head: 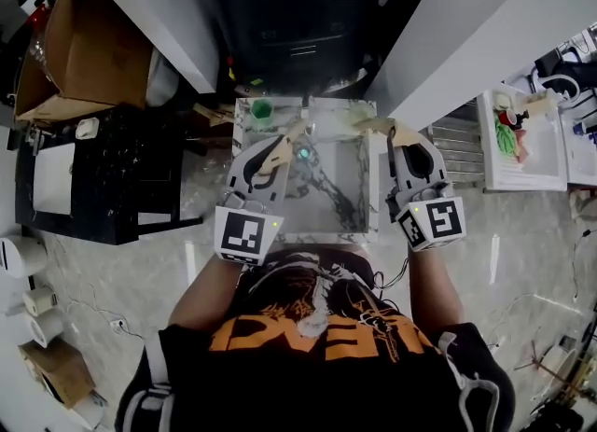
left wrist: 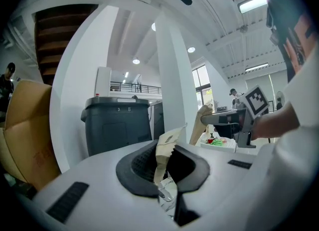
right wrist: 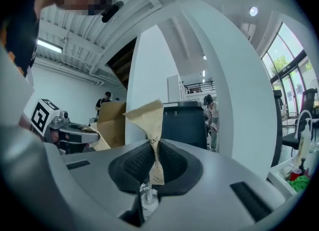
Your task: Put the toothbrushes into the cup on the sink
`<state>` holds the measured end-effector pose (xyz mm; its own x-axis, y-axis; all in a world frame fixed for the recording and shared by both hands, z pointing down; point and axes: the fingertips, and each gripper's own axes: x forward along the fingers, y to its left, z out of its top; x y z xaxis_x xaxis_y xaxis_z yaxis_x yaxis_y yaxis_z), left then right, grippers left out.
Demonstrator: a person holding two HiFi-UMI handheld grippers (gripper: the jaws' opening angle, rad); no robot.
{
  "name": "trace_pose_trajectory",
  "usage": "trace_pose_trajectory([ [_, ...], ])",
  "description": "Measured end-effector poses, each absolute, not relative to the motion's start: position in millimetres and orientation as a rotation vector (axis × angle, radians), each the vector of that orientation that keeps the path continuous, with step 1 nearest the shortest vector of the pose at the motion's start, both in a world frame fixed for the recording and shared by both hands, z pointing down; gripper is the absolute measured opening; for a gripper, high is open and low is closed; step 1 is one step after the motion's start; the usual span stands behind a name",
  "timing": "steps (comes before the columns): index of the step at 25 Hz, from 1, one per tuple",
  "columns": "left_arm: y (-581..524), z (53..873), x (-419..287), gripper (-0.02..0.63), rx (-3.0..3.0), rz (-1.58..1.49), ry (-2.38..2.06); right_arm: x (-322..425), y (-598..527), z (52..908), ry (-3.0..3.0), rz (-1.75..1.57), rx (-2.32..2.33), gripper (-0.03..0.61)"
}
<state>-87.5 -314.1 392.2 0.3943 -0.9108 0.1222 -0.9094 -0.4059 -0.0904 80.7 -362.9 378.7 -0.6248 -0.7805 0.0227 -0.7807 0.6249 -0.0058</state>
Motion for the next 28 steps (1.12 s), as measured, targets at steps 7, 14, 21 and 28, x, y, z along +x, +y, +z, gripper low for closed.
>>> trace_pose_trajectory([
  [7,-332,407,-49,0.041,-2.647,-0.254,1.601,98,-403,424,-2.734,0.063,1.41,0.038],
  [14,-340,409,-37,0.041,-2.638,-0.264,1.623,104,-444,480,-2.672,0.146,1.424,0.038],
  [21,-350,448,-32,0.041,-2.669,-0.324,1.611,100,-466,537,-2.62,0.203,1.394,0.038],
  [28,-353,453,-17,0.041,-2.688,-0.274,1.597,102,-486,570,-2.585,0.24,1.405,0.038],
])
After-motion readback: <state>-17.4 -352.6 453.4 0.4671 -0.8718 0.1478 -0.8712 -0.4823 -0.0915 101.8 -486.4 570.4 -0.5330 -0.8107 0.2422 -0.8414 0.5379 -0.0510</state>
